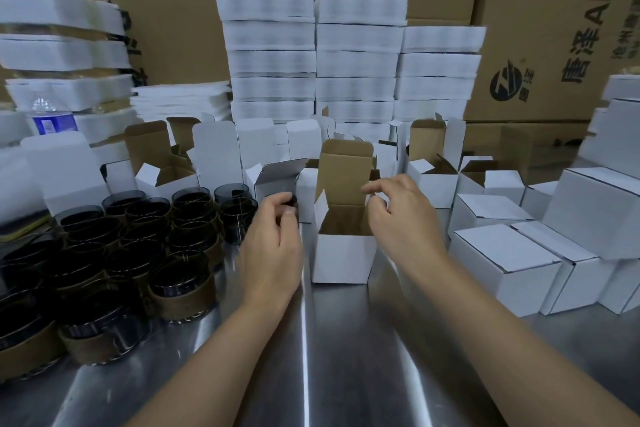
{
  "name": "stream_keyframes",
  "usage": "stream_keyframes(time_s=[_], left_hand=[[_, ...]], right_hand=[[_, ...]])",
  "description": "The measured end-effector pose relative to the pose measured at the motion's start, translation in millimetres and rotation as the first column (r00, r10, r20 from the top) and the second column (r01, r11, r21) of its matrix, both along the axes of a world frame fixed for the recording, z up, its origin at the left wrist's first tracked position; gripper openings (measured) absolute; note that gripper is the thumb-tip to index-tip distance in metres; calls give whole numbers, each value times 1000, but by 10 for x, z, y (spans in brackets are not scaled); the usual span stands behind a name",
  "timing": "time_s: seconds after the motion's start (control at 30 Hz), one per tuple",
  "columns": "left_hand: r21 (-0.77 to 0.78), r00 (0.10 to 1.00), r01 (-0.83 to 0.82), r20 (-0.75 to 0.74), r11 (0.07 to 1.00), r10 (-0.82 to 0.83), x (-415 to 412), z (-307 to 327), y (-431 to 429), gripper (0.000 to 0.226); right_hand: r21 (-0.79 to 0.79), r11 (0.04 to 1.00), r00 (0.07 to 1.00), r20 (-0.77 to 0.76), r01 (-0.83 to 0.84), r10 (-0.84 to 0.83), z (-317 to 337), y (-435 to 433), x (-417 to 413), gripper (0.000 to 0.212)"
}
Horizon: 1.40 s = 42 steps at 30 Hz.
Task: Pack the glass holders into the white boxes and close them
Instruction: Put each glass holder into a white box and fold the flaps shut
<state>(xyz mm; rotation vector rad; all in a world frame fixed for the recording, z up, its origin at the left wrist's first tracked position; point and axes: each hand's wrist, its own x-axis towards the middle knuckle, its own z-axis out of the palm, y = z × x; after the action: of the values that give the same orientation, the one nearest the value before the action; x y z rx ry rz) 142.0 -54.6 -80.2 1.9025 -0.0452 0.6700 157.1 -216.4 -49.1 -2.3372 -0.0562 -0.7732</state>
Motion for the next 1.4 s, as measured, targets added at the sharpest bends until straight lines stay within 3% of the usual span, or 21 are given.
stream_keyframes(time_s=[0.17, 0.33, 0.43, 0.63, 0.77, 0.87, 1.0, 1.1, 1.23, 1.4], left_hand=[[326, 962, -129, -190, 936, 198, 47, -46, 64, 49], [500, 940, -133, -210, 856, 269, 86, -70, 141, 40], [445, 961, -180, -110, 878, 253, 72, -30, 149, 28], [170, 938, -264, 274, 949, 212, 0, 149, 120, 24], [74, 848, -189, 515, 979, 125, -69, 229, 96, 17], [113, 790, -74, 612, 991, -11, -122, 256, 44, 18], [294, 779, 11, 597, 956, -192, -161, 240, -44, 20], [335, 824, 34, 524, 942, -216, -160, 222, -73, 21], [333, 858, 36, 473, 942, -200, -146, 229, -72, 23], [372, 888, -11, 431, 928, -162, -149, 229, -46, 27]], right_hand=[[-42, 999, 1000, 8, 0, 1, -10, 15, -13, 26], [-61, 998, 1000, 20, 3, -2, -15, 28, -15, 24], [-62, 998, 1000, 5, -15, 15, -18, 31, -23, 22], [23, 993, 993, 9, -115, 115, 4, 51, -46, 18], [1, 975, 975, -20, -223, 223, 3, 94, -75, 19], [11, 969, 969, 15, -246, 246, 3, 124, -82, 18], [301, 918, 956, -55, -259, 288, 53, 109, -74, 43], [440, 869, 950, -96, -226, 296, 84, 93, -88, 49], [339, 919, 970, -61, -202, 236, 77, 91, -77, 57], [275, 945, 984, 32, -180, 178, 60, 102, -90, 51]])
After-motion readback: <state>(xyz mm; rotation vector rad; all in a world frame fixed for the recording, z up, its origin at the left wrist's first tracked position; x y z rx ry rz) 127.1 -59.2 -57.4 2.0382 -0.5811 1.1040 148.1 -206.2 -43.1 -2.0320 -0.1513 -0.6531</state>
